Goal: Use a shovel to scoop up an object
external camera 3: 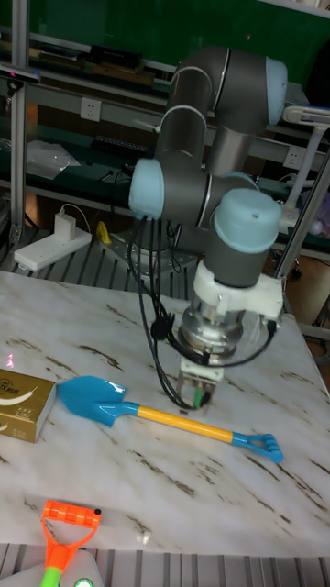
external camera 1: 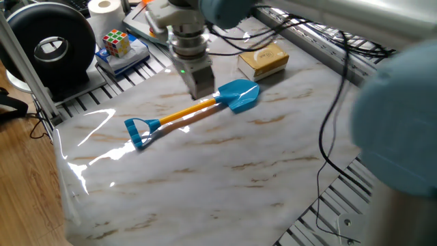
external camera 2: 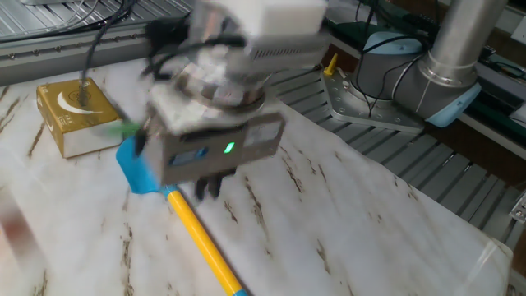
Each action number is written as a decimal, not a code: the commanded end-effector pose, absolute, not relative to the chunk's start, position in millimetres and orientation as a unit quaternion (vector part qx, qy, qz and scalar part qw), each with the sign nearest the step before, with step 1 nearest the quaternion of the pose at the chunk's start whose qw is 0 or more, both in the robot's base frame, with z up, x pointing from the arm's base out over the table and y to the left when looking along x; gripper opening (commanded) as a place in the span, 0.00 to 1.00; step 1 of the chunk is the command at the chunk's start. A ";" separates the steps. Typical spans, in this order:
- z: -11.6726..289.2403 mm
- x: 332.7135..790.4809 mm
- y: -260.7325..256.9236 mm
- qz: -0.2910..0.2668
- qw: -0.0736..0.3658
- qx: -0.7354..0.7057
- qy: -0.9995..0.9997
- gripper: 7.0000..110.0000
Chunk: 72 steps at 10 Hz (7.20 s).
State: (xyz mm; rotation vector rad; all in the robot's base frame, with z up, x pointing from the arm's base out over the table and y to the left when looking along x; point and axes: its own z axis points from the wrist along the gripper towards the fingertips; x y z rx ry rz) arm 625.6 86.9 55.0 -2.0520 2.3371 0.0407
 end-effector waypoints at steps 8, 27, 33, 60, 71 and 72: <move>45.2 578.1 30.7 -0.086 -0.235 -0.660 0.708 0.57; 8.1 605.7 60.1 -0.153 -0.177 -0.614 0.754 0.36; -5.6 610.4 73.9 -0.137 -0.151 -0.628 0.751 0.36; -2.1 609.6 76.9 -0.147 -0.142 -0.626 0.753 0.00; 53.1 650.1 93.2 -0.101 -0.054 -0.645 0.756 0.00; 54.2 653.5 92.3 -0.097 -0.051 -0.647 0.755 0.00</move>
